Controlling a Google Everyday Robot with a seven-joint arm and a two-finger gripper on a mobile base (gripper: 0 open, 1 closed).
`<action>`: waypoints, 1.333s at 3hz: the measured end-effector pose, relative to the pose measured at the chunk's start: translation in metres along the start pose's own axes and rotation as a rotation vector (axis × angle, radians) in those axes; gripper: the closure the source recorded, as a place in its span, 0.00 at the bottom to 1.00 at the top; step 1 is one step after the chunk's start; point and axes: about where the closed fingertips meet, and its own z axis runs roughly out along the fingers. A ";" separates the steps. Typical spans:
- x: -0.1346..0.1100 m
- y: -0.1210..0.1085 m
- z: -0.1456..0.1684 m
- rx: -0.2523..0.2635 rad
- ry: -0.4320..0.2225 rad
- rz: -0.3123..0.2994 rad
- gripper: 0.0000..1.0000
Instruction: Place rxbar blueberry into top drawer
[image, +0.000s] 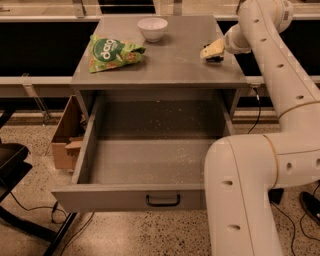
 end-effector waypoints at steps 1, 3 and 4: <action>-0.007 0.006 0.004 -0.001 -0.022 -0.012 0.00; -0.007 0.015 0.021 -0.021 -0.041 -0.016 0.00; -0.004 0.018 0.028 -0.028 -0.038 -0.011 0.00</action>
Offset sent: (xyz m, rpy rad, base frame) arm 0.1094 -0.0115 0.0308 0.0186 -0.0588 0.0456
